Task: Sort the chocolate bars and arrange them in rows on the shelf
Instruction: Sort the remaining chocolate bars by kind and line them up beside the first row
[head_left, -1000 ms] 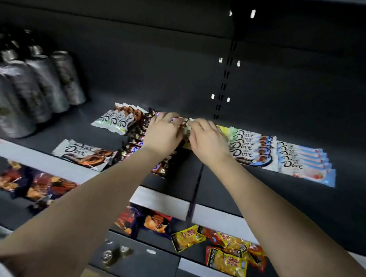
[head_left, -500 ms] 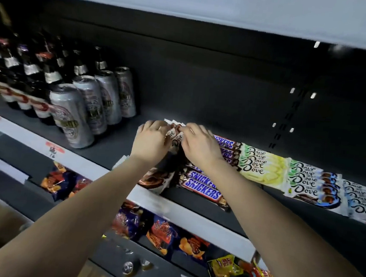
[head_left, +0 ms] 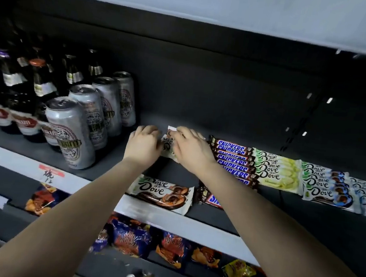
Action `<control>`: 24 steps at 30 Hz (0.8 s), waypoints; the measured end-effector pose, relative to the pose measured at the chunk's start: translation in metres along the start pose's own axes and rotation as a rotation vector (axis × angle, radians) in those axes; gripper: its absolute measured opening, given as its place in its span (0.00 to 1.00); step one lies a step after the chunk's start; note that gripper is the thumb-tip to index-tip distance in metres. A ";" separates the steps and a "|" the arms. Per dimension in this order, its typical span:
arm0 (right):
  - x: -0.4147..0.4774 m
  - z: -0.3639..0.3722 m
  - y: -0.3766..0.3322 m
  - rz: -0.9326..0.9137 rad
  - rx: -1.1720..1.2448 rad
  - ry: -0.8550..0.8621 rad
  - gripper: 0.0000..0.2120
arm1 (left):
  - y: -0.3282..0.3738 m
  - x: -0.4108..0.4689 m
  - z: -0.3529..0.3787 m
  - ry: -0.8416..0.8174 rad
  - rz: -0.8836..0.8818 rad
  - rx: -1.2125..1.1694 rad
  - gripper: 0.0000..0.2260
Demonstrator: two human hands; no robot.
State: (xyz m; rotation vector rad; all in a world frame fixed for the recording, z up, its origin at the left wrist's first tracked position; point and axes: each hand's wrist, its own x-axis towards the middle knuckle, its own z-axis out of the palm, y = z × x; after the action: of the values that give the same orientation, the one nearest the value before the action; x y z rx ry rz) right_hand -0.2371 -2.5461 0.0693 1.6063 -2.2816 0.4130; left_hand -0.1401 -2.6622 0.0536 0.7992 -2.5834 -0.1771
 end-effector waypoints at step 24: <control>0.018 0.033 0.014 0.134 0.013 -0.369 0.24 | -0.024 0.028 0.039 -0.391 0.150 -0.201 0.29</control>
State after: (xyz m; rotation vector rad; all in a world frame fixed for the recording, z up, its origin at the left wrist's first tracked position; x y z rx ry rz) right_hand -0.2594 -2.5708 0.0463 1.6548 -2.6711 0.1712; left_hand -0.1653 -2.6979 0.0226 0.5369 -2.9117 -0.5885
